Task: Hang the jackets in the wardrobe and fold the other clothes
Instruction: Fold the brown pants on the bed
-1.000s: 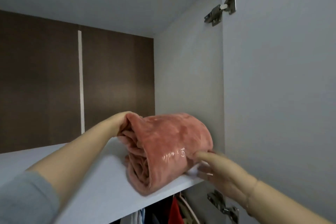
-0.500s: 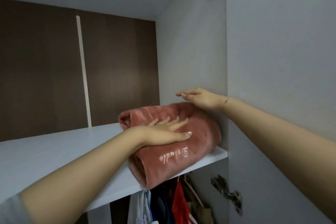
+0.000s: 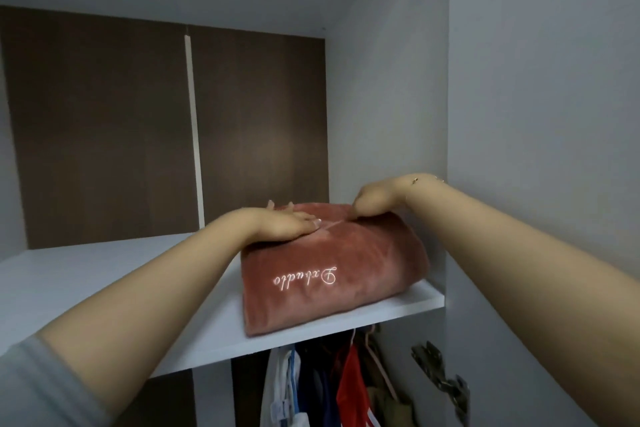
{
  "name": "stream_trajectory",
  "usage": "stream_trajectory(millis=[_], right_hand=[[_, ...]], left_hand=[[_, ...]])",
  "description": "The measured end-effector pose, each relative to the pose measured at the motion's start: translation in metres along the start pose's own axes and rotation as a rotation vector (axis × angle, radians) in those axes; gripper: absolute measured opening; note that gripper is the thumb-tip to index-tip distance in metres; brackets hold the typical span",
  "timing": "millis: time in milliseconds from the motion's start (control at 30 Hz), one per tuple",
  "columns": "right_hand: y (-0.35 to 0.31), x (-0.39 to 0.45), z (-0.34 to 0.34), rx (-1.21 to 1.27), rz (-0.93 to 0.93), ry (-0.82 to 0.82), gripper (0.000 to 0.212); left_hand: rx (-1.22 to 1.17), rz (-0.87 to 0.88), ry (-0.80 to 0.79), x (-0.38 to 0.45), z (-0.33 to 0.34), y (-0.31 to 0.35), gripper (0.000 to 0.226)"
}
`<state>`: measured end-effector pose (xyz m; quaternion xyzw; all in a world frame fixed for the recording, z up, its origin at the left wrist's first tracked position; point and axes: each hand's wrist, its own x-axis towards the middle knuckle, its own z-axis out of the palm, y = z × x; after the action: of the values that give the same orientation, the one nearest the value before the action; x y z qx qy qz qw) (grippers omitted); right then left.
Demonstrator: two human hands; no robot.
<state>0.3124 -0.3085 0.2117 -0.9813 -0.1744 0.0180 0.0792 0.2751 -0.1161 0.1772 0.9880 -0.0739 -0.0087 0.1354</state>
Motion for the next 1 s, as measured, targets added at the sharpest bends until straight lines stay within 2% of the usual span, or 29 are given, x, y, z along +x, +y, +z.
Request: stream_trajectory(millis=[67, 100, 200, 333, 400, 467, 567, 667, 700, 733, 767, 833, 1000], right_hand=[[-0.002, 0.005, 0.001, 0.147, -0.095, -0.093, 0.047], [-0.001, 0.008, 0.011, 0.21, -0.103, -0.122, 0.05], [0.009, 0.021, 0.048, 0.29, -0.113, -0.063, 0.058], [0.02, 0.03, 0.062, 0.152, -0.184, -0.018, 0.064], [0.015, 0.025, 0.061, 0.156, -0.188, -0.005, 0.064], [0.011, 0.016, 0.058, 0.172, -0.213, 0.013, 0.059], [0.009, -0.007, 0.042, 0.205, -0.163, 0.04, 0.056], [0.013, -0.028, 0.028, 0.231, -0.155, 0.074, 0.047], [0.013, -0.034, 0.029, 0.218, -0.171, 0.083, 0.047], [0.013, -0.039, 0.032, 0.198, -0.187, 0.093, 0.049], [0.014, -0.042, 0.037, 0.184, -0.196, 0.113, 0.051], [0.013, -0.045, 0.047, 0.187, -0.184, 0.18, 0.051], [0.031, -0.049, 0.058, 0.129, -0.127, 0.31, 0.049]], left_hand=[[-0.209, 0.012, 0.024, 0.005, -0.003, 0.003, 0.049], [-0.224, -0.01, 0.062, 0.009, 0.001, 0.002, 0.049], [0.057, -0.091, 0.084, 0.023, 0.029, -0.004, 0.05], [0.127, -0.199, 0.062, 0.029, 0.043, -0.007, 0.051], [0.179, -0.195, 0.067, 0.029, 0.043, -0.008, 0.052], [0.125, -0.178, 0.098, 0.025, 0.042, -0.007, 0.052], [-0.151, -0.17, 0.249, 0.008, 0.035, -0.007, 0.057], [-0.799, -0.21, 0.381, -0.022, 0.037, -0.019, 0.073], [-1.037, -0.2, 0.365, -0.033, 0.041, -0.023, 0.067], [-1.241, -0.193, 0.294, -0.043, 0.045, -0.024, 0.053], [-1.349, -0.216, 0.224, -0.049, 0.05, -0.024, 0.036], [-1.464, -0.285, 0.168, -0.054, 0.054, -0.012, 0.023], [-1.486, -0.305, 0.186, -0.052, 0.058, 0.027, 0.025]])
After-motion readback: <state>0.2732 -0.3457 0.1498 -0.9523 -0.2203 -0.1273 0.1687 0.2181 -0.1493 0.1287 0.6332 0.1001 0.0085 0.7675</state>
